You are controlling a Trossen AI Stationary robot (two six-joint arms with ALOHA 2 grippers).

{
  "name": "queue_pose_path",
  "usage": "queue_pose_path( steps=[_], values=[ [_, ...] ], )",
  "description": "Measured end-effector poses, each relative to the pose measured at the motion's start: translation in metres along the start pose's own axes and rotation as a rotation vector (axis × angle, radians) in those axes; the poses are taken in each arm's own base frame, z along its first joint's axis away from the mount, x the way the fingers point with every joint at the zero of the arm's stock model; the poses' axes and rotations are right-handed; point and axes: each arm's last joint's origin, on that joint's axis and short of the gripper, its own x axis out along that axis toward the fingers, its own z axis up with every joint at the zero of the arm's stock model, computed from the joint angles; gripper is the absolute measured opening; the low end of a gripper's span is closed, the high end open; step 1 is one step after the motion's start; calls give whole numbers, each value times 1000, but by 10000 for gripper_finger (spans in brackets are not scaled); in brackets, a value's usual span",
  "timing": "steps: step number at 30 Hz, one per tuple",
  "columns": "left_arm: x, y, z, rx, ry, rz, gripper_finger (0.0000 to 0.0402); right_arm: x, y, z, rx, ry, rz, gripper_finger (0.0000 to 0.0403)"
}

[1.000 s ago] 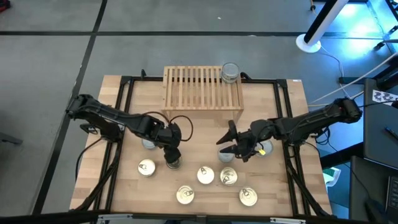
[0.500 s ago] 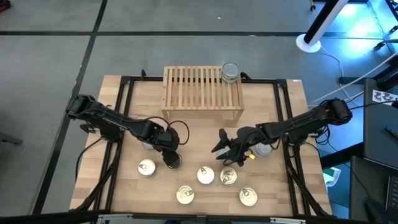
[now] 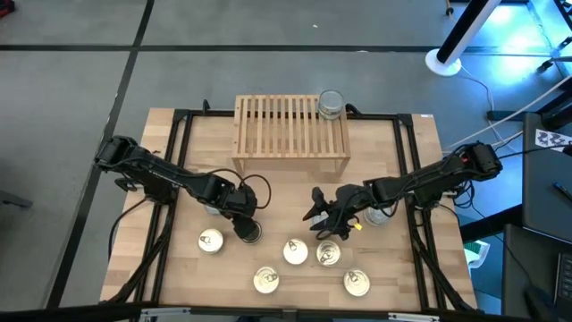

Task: Stack canned seafood by type on shelf
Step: Put the blue tuna can on the shelf

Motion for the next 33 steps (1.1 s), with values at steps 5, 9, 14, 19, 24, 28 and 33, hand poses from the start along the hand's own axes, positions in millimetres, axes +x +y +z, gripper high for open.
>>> queue_pose_path(
  steps=[5,9,14,19,24,28,33],
  values=[
    [0,0,-1,2,2,1,93,0,0,0,0,0,0,200],
    [0,-2,-3,-8,4,-1,92,0,0,0,0,1,0,200],
    [1,-6,-8,3,11,-3,92,0,0,0,0,1,0,200],
    [8,-10,-11,4,21,3,93,0,0,0,0,0,0,200],
    [18,-11,-12,10,41,33,93,0,0,0,1,1,1,200],
    [23,-12,-12,11,51,45,93,0,0,0,0,1,0,200],
    [24,-12,-12,11,52,46,91,0,0,0,0,1,0,200]
  ],
)
